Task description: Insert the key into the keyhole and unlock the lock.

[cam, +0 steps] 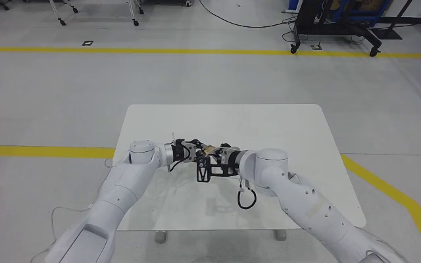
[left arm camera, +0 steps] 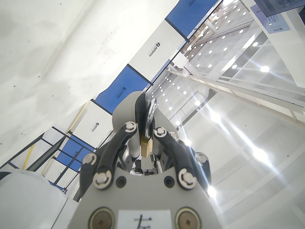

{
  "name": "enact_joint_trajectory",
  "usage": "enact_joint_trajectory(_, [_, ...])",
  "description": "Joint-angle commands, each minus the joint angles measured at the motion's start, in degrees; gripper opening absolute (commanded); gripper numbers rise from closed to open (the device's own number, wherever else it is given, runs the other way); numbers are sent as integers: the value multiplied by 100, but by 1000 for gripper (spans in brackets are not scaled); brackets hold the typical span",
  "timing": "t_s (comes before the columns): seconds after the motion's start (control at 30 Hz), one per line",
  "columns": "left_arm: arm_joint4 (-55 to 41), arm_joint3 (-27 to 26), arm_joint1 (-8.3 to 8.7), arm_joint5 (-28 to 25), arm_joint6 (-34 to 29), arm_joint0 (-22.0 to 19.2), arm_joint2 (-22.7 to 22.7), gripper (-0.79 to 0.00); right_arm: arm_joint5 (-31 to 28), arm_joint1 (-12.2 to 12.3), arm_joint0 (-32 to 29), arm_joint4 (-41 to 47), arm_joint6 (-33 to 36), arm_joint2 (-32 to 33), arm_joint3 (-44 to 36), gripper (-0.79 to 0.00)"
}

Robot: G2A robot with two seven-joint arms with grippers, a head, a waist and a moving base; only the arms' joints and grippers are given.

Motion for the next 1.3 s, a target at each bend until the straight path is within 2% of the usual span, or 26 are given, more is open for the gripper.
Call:
enact_joint_trajectory(0.0, [-7, -13, 2, 1, -5, 12, -13, -785, 21, -9, 4, -15, 32, -25, 8, -785])
enact_joint_trajectory(0.47, [-267, -47, 7, 262, -123, 62, -138, -785, -26, -14, -104, -132, -24, -21, -91, -785])
enact_joint_trajectory(0.97, [-228, -72, 9, 262, -207, 59, -139, -785, -104, -9, -137, -135, -229, 77, -15, -785])
enact_joint_trajectory(1.27, [-168, -76, 13, 232, -235, 57, -135, -785, -80, -45, -53, -211, -132, 6, 65, -785])
